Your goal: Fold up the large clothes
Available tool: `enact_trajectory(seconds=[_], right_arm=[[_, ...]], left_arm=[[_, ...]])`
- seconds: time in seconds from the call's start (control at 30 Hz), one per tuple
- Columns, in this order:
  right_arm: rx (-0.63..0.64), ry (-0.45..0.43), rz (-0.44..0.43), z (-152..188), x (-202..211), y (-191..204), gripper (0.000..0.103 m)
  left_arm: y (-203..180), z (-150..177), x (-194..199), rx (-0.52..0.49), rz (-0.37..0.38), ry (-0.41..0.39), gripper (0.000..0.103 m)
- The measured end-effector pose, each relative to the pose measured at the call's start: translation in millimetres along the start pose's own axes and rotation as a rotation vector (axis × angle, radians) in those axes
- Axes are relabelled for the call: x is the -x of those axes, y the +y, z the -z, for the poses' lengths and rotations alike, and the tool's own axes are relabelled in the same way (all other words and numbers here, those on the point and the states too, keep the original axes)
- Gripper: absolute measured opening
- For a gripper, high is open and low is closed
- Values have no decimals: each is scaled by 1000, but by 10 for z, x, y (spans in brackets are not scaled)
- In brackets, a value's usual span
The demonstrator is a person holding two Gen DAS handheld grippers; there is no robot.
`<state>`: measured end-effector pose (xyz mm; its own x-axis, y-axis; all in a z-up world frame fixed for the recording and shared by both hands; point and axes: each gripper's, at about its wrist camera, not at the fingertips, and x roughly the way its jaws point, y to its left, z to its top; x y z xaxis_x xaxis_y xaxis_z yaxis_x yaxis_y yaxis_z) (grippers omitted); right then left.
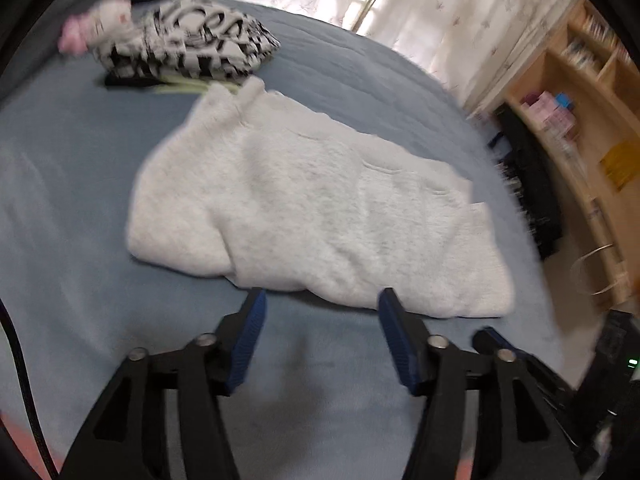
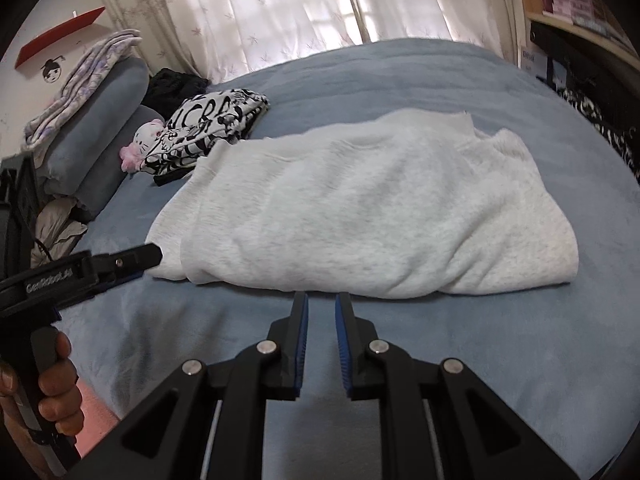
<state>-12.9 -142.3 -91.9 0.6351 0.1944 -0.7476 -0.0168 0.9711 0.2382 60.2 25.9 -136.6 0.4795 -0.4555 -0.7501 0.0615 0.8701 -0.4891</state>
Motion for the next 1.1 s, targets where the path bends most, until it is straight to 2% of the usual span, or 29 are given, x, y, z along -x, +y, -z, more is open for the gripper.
enact_trajectory(seconds=[0.07, 0.1, 0.13, 0.3, 0.4, 0.57, 0.73, 0.8, 0.93, 1.03, 1.1], right_arm=[[17, -13, 2, -20, -9, 66, 14], [23, -17, 5, -27, -25, 88, 14], [30, -23, 6, -39, -48, 110, 14], [55, -38, 6, -152, -192, 175, 14], [54, -43, -15, -229, -278, 184, 14], [55, -32, -26, -401, -520, 203, 14], [77, -42, -25, -643, -806, 239, 14], [90, -49, -16, -731, -909, 272, 14], [112, -66, -7, -893, -1117, 352, 14], [112, -79, 0, -960, -1243, 391, 14], [103, -74, 2, -987, -1305, 387, 14]], left_arm=[[171, 53, -62, 71, 99, 10, 64], [317, 92, -130, 127, 175, 18, 64], [419, 120, -196, 163, 209, 22, 64], [810, 183, -547, 300, 248, 19, 64], [1049, 141, -745, 416, 322, -9, 63], [1192, -100, -998, 479, 372, -46, 63], [1176, -298, -1156, 454, 402, -60, 63], [1198, -361, -1146, 437, 418, -89, 63], [1066, -460, -996, 344, 430, -181, 63], [969, -518, -898, 285, 418, -203, 63], [980, -509, -837, 299, 423, -205, 55]])
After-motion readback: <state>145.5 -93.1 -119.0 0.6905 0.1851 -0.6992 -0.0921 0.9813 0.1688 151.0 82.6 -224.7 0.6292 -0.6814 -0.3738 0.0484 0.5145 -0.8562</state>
